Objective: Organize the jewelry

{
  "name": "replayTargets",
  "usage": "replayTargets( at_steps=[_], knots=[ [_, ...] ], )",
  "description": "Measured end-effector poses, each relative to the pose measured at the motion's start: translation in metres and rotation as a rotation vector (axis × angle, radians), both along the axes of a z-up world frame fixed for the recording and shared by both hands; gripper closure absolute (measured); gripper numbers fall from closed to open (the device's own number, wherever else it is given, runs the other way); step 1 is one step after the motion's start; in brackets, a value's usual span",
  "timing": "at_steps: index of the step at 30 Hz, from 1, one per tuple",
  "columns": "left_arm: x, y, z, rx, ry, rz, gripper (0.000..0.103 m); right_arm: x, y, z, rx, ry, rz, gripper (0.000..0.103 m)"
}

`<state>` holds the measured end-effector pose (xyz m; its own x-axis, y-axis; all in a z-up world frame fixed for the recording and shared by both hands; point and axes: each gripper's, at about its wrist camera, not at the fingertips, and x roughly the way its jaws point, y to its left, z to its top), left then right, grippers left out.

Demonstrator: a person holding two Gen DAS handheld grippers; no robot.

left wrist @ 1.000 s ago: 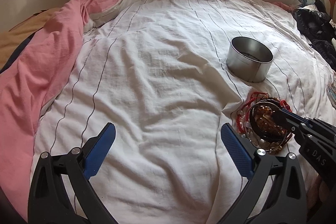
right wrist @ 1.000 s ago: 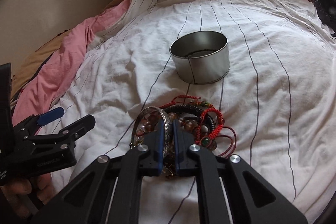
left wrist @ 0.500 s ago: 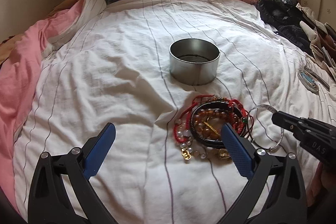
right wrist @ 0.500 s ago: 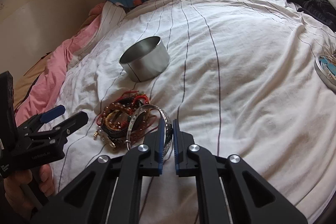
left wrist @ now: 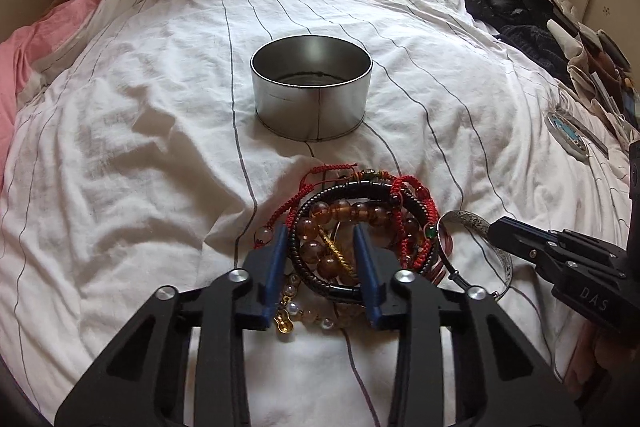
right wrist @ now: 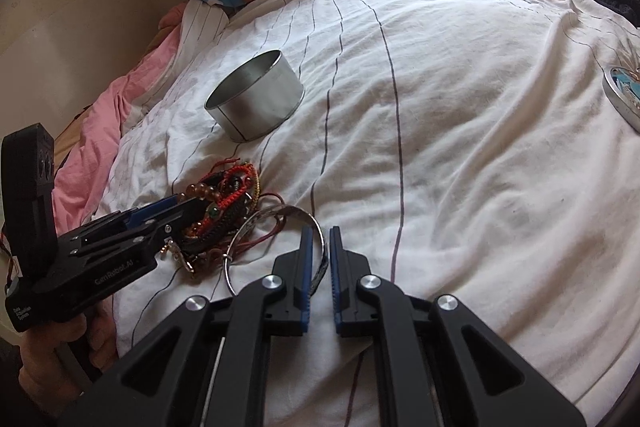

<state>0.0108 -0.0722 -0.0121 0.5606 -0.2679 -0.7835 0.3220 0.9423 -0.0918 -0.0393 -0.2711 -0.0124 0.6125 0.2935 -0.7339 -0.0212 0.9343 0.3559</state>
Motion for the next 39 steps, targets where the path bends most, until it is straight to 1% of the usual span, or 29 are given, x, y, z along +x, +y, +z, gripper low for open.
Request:
replayTargets(
  at_steps=[1,2,3,5,6,8,9,11,13,15,17,19,20,21,23,25,28,32,35,37,39],
  knots=[
    [0.0,0.0,0.001,0.006,-0.007,0.002,0.082,0.001,0.0,-0.001,-0.005,0.005,-0.002,0.091],
    [0.0,0.001,0.003,-0.003,-0.008,-0.005,0.085,0.001,0.0,-0.002,-0.016,0.006,-0.008,0.086],
    [-0.001,0.003,0.006,-0.008,-0.012,-0.006,0.086,0.001,0.0,-0.003,-0.022,0.01,-0.013,0.085],
    [-0.004,0.006,0.014,-0.02,-0.029,-0.008,0.087,0.004,0.002,-0.007,-0.032,0.03,-0.004,0.082],
    [-0.005,0.009,0.018,-0.027,-0.04,-0.006,0.09,0.005,0.004,-0.008,-0.047,0.036,0.001,0.081],
    [-0.008,0.014,0.028,-0.051,-0.065,0.001,0.09,0.006,0.009,-0.008,-0.074,0.036,0.007,0.08],
    [-0.008,0.017,0.031,-0.061,-0.064,0.0,0.09,0.006,0.009,-0.009,-0.075,0.034,0.008,0.08],
    [-0.005,0.021,0.029,-0.058,-0.027,0.002,0.089,0.006,0.008,-0.009,-0.071,0.033,0.007,0.08],
    [0.0,0.028,0.019,-0.062,0.012,0.03,0.089,0.006,0.008,-0.009,-0.075,0.033,0.007,0.08],
    [0.001,0.031,0.012,-0.058,0.043,0.031,0.089,0.006,0.009,-0.009,-0.077,0.033,0.007,0.08],
    [-0.001,0.03,0.012,-0.058,0.036,0.023,0.089,0.007,0.009,-0.009,-0.076,0.033,0.008,0.08],
    [-0.004,0.029,0.017,-0.056,0.007,0.016,0.09,0.007,0.01,-0.009,-0.068,0.03,0.01,0.08],
    [-0.005,0.029,0.02,-0.061,-0.004,0.012,0.094,0.006,0.009,-0.009,-0.061,0.028,0.012,0.082],
    [-0.008,0.03,0.025,-0.072,-0.024,0.012,0.1,0.006,0.008,-0.009,-0.05,0.027,0.014,0.087],
    [-0.011,0.034,0.037,-0.099,-0.065,0.014,0.1,0.006,0.005,-0.009,-0.028,0.025,0.009,0.091],
    [-0.011,0.039,0.044,-0.103,-0.087,0.025,0.1,0.006,0.005,-0.009,-0.02,0.024,0.009,0.093],
    [-0.008,0.049,0.042,-0.121,-0.075,0.05,0.1,0.007,0.005,-0.008,-0.017,0.02,0.01,0.093],
    [-0.006,0.054,0.039,-0.144,-0.052,0.05,0.1,0.009,0.005,-0.01,-0.016,0.035,0.007,0.093],
    [-0.014,0.064,0.052,-0.209,-0.109,0.067,0.1,0.011,0.006,-0.012,-0.022,0.044,0.009,0.093],
    [-0.018,0.067,0.062,-0.208,-0.149,0.064,0.1,0.011,0.007,-0.012,-0.028,0.046,0.013,0.093],
    [-0.016,0.065,0.059,-0.171,-0.129,0.06,0.1,0.011,0.007,-0.011,-0.022,0.038,0.014,0.093]
  ],
)
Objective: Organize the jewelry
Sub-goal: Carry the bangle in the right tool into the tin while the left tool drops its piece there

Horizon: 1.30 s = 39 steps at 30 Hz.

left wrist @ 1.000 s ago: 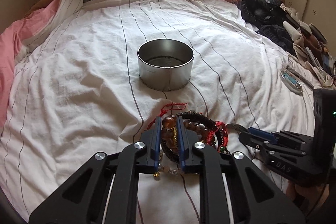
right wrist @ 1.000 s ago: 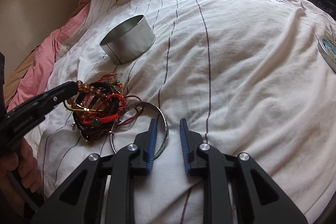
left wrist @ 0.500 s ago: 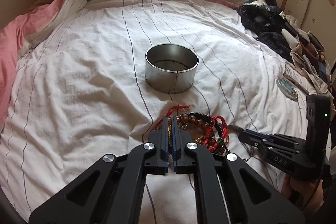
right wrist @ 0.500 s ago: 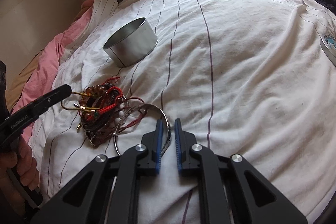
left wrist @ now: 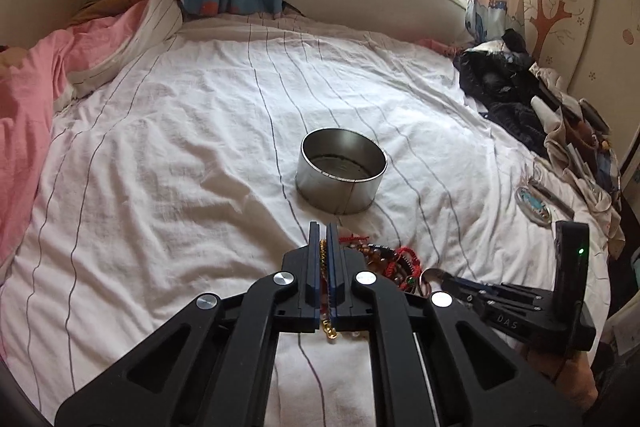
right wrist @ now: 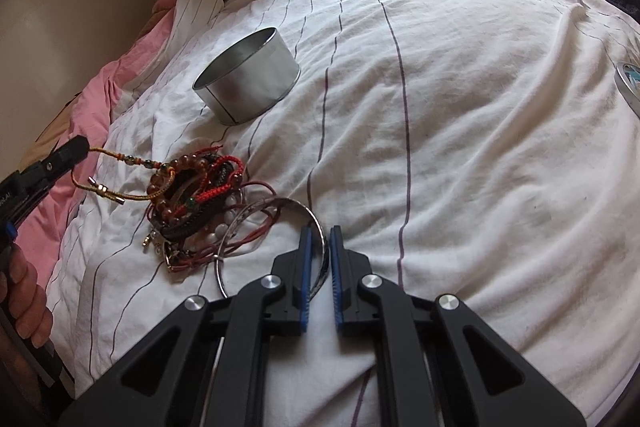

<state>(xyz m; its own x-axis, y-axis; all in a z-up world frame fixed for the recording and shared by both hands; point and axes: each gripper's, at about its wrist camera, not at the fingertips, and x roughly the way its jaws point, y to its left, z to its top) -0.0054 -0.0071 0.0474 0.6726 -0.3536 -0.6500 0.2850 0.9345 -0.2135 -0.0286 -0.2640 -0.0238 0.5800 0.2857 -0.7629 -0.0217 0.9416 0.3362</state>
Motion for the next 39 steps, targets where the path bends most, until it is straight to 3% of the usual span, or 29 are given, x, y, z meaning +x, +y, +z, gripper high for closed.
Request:
replayTargets(
  at_steps=[4,11,18,29,31,35,37,39],
  knots=[
    [0.002,-0.002,-0.012,0.016,0.041,-0.006,0.1,-0.004,0.001,0.008,0.02,-0.049,0.003,0.096],
    [-0.006,-0.004,0.003,0.002,-0.019,-0.029,0.1,-0.014,0.003,0.045,0.076,-0.209,0.005,0.096],
    [0.001,-0.014,0.032,-0.079,-0.074,-0.048,0.1,0.003,0.019,0.078,-0.003,-0.265,0.035,0.096],
    [0.078,-0.04,0.036,-0.187,-0.075,0.004,0.1,0.055,0.02,0.092,-0.098,-0.29,0.041,0.096],
    [0.097,-0.044,0.028,-0.18,-0.05,0.035,0.1,0.065,0.022,0.092,-0.115,-0.292,0.04,0.096],
    [0.145,-0.059,-0.014,-0.089,0.138,0.032,0.099,0.088,0.027,0.085,-0.148,-0.28,0.052,0.096],
    [0.152,-0.056,-0.023,-0.089,0.165,0.028,0.092,0.1,0.032,0.081,-0.165,-0.276,0.061,0.096],
    [0.152,-0.046,-0.021,-0.095,0.151,0.054,0.074,0.11,0.036,0.078,-0.173,-0.276,0.074,0.096]
  ],
)
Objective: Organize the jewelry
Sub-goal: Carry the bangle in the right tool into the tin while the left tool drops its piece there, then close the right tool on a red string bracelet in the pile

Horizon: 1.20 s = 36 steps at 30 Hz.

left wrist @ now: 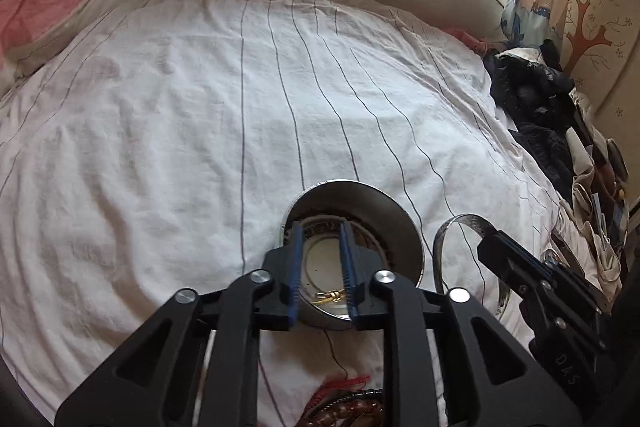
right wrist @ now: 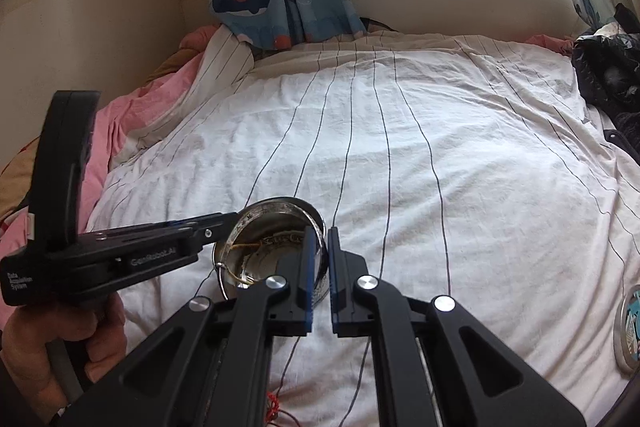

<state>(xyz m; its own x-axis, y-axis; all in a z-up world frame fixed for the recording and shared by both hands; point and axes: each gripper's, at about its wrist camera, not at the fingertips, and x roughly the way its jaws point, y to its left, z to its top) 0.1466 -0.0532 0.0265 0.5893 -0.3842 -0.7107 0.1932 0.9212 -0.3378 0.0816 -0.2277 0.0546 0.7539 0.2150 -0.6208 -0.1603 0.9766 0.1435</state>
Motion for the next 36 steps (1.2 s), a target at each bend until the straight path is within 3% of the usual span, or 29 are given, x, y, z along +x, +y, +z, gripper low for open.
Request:
replayTargets(
  at_steps=[3,7,8,9,10,12,17,20,22,25,29,31,36],
  knots=[
    [-0.007,0.021,0.009,0.004,-0.026,0.051,0.066,0.014,0.01,-0.004,-0.004,0.0,0.02,0.096],
    [-0.018,0.044,0.024,0.01,-0.04,0.11,0.063,0.03,0.033,-0.013,-0.036,0.015,0.052,0.095],
    [-0.022,0.046,0.027,0.024,-0.046,0.111,0.061,0.034,0.036,-0.017,-0.049,0.022,0.052,0.089],
    [-0.029,0.047,0.03,0.043,-0.053,0.113,0.057,0.036,0.038,-0.021,-0.056,0.024,0.043,0.075],
    [-0.035,0.048,0.032,0.062,-0.057,0.112,0.055,0.034,0.036,-0.021,-0.054,0.024,0.031,0.074],
    [-0.051,0.048,0.034,0.094,-0.062,0.092,0.049,0.023,0.029,-0.015,-0.039,0.016,0.018,0.074],
    [-0.097,0.048,0.02,0.169,-0.047,0.021,0.048,-0.04,0.004,-0.003,0.004,0.043,0.018,0.074],
    [-0.117,0.045,0.007,0.173,-0.022,-0.023,0.047,-0.085,-0.012,-0.018,0.009,0.092,-0.013,0.073],
    [-0.12,0.04,0.001,0.15,0.003,-0.054,0.047,-0.101,-0.025,-0.034,0.068,0.151,-0.049,0.072],
    [-0.129,0.033,-0.002,0.112,0.028,-0.09,0.047,-0.104,-0.022,-0.036,0.121,0.176,-0.028,0.072],
    [-0.148,0.03,-0.005,0.169,0.009,-0.107,0.042,-0.112,-0.008,-0.041,0.095,0.19,0.023,0.071],
    [-0.149,0.036,-0.007,0.19,0.011,-0.094,0.042,-0.111,-0.006,-0.045,0.107,0.201,0.033,0.071],
    [-0.142,0.054,-0.005,0.157,0.018,-0.047,0.041,-0.099,-0.002,-0.045,0.155,0.183,0.029,0.067]
  ],
)
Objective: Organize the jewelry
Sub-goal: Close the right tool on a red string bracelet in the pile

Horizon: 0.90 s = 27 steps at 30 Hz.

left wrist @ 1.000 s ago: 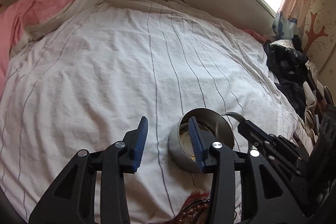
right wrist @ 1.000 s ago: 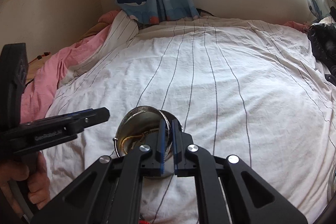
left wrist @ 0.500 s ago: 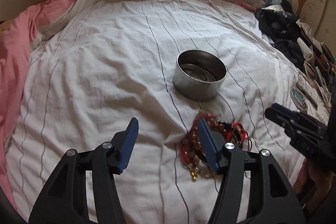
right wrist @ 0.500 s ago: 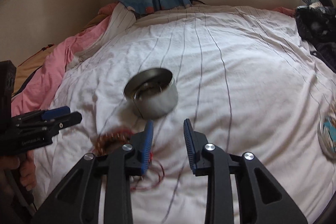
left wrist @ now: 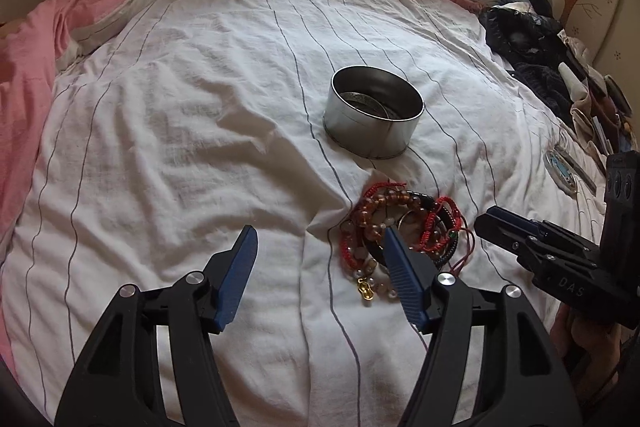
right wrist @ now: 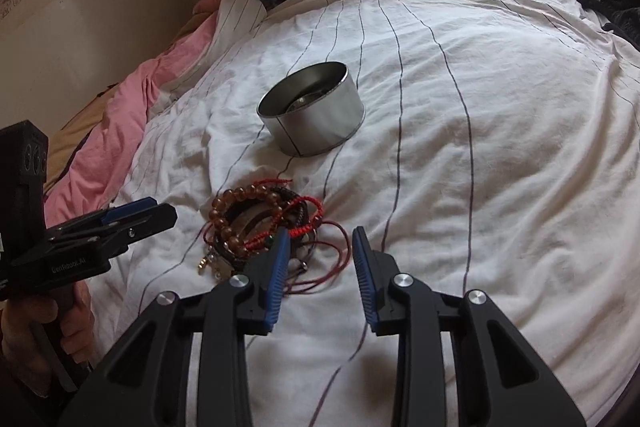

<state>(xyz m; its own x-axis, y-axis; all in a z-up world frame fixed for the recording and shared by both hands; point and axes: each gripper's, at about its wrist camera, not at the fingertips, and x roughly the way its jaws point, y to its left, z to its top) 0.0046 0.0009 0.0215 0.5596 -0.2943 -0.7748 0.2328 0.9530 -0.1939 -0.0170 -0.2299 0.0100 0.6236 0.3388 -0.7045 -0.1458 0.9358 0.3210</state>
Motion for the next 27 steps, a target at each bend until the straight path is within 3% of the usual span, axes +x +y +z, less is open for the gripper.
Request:
replayTargets(
  at_steps=[8,11,13,19,20,21,24,27],
  knots=[
    [0.002,-0.002,-0.002,0.028,-0.015,-0.011,0.038,0.013,0.01,-0.007,-0.014,0.011,-0.003,0.056],
    [0.001,0.0,-0.004,0.04,-0.038,-0.014,0.035,0.019,0.009,-0.012,0.001,0.014,-0.01,0.043],
    [0.004,0.0,-0.006,0.039,-0.013,-0.006,0.034,0.024,0.011,-0.017,0.001,0.024,-0.011,0.042],
    [0.003,-0.002,0.0,0.033,-0.048,-0.012,0.031,0.03,0.015,-0.021,0.001,0.036,0.017,0.042],
    [0.004,-0.002,0.0,0.034,-0.046,-0.01,0.031,0.03,0.016,-0.021,0.0,0.034,0.023,0.044],
    [0.004,-0.002,-0.001,0.037,-0.046,-0.008,0.031,0.03,0.017,-0.021,0.002,0.035,0.033,0.056],
    [0.005,-0.002,-0.003,0.04,-0.043,-0.008,0.031,0.028,0.021,-0.019,-0.001,0.028,0.052,0.077],
    [0.006,0.0,-0.002,0.039,-0.045,0.0,0.031,0.022,0.021,-0.011,-0.008,-0.003,0.05,0.089]
  ],
)
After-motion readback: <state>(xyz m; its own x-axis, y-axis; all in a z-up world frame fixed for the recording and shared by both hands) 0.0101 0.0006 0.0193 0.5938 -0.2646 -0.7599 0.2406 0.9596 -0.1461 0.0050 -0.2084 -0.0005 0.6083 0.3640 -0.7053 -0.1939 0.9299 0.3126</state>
